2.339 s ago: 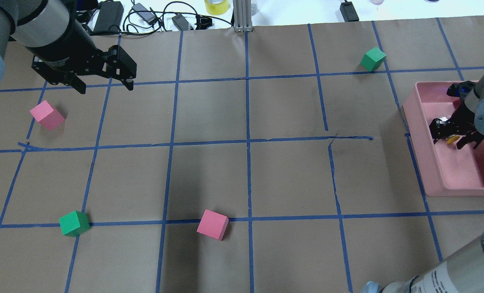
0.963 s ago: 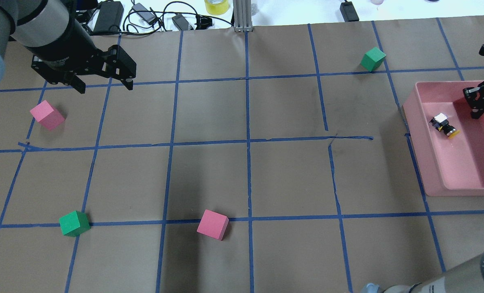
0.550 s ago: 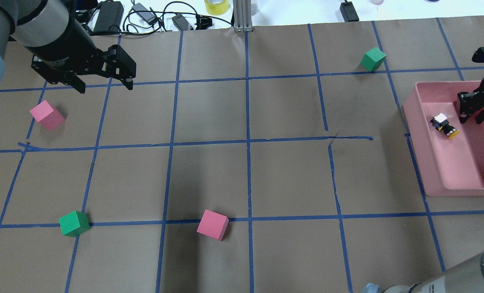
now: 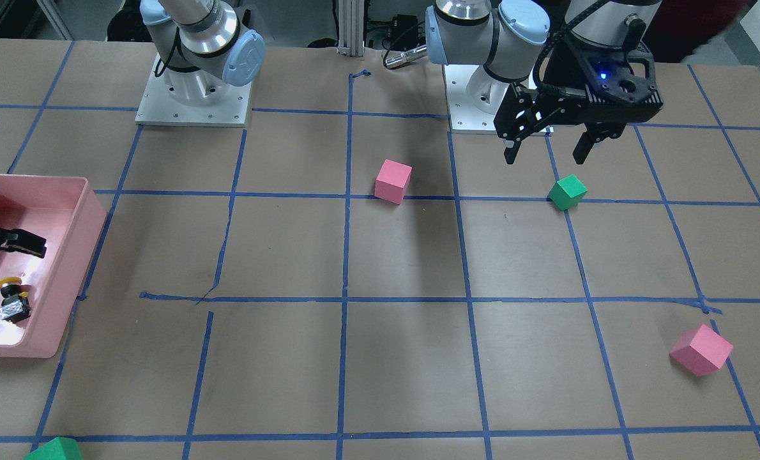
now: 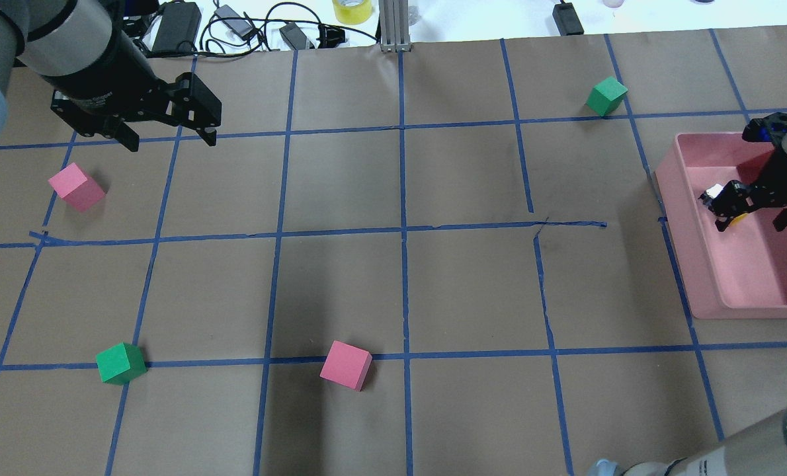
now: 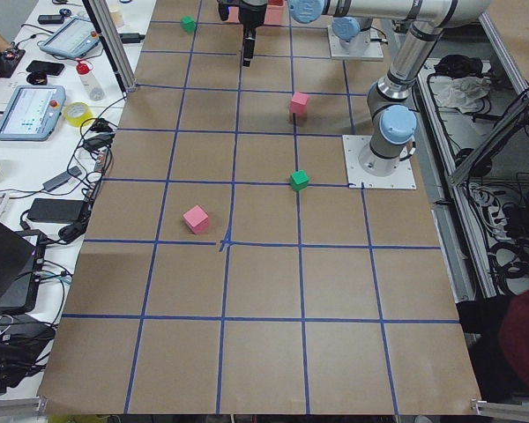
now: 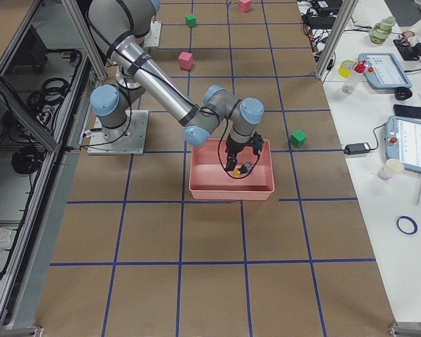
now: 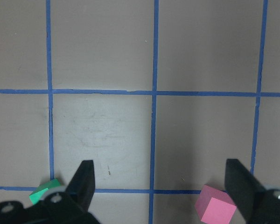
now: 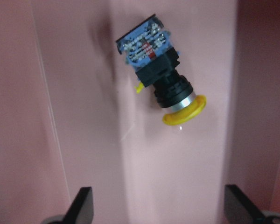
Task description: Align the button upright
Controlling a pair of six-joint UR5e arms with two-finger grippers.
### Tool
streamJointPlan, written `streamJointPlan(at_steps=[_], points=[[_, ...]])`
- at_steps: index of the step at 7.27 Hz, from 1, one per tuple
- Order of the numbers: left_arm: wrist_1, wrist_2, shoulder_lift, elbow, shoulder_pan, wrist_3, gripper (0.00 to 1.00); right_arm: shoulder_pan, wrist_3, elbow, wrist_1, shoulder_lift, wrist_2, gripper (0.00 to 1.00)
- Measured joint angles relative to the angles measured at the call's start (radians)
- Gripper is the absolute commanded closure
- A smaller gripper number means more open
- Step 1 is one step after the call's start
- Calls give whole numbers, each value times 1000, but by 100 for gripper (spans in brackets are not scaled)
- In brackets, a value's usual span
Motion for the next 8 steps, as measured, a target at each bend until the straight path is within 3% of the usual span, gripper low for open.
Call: streamJointPlan(at_steps=[5,8], points=[[0,1,0,0,0,-1,0,-42,-71,44,-6,-8,-1,0],[1,6,1,-1,-1,-1,0,-44,-85,-1,-152,16,47,0]])
